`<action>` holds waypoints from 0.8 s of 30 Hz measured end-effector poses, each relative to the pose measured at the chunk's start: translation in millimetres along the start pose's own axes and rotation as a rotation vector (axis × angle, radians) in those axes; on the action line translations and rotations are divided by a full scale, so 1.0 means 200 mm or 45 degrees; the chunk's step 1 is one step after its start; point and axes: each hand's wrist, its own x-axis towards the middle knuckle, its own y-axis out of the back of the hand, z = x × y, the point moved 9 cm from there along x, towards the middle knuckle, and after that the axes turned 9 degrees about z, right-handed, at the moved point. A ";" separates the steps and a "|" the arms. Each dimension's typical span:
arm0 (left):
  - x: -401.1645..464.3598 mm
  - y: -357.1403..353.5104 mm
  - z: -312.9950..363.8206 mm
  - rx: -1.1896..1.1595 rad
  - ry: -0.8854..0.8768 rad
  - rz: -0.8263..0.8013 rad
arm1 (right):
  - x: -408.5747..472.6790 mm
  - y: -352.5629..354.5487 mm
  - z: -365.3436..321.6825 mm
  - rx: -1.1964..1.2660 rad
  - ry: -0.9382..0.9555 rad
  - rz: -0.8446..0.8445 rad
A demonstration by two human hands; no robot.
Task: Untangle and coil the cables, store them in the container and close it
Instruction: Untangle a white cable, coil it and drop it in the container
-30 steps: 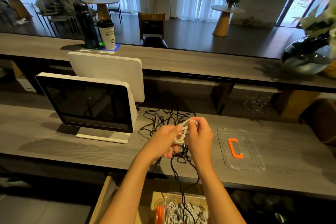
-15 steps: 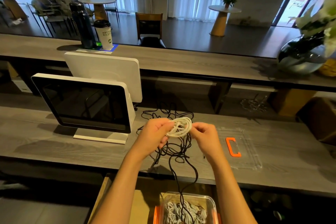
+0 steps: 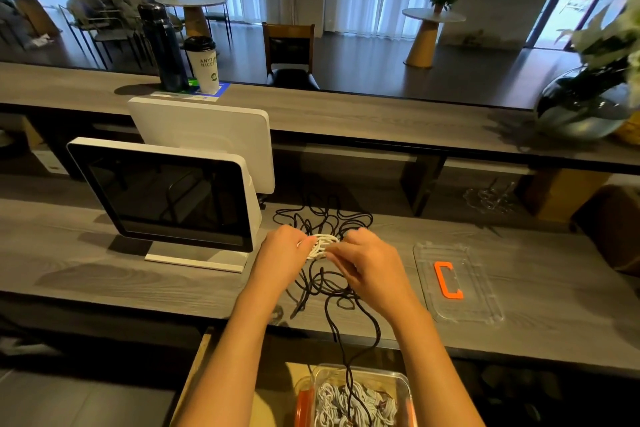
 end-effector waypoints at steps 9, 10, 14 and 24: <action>-0.12 -0.10 0.14 -0.395 -0.070 -0.475 | -0.07 -0.01 0.22 0.688 -0.671 0.262; -0.12 -0.09 0.16 -0.427 -0.100 -0.472 | -0.07 -0.01 0.24 0.775 -0.759 0.282; -0.15 -0.05 0.23 -0.646 -0.193 -0.549 | -0.09 -0.03 0.30 1.088 -1.079 0.278; -0.11 -0.01 0.17 -1.173 0.057 -0.230 | -0.07 -0.12 0.24 1.255 -1.009 0.151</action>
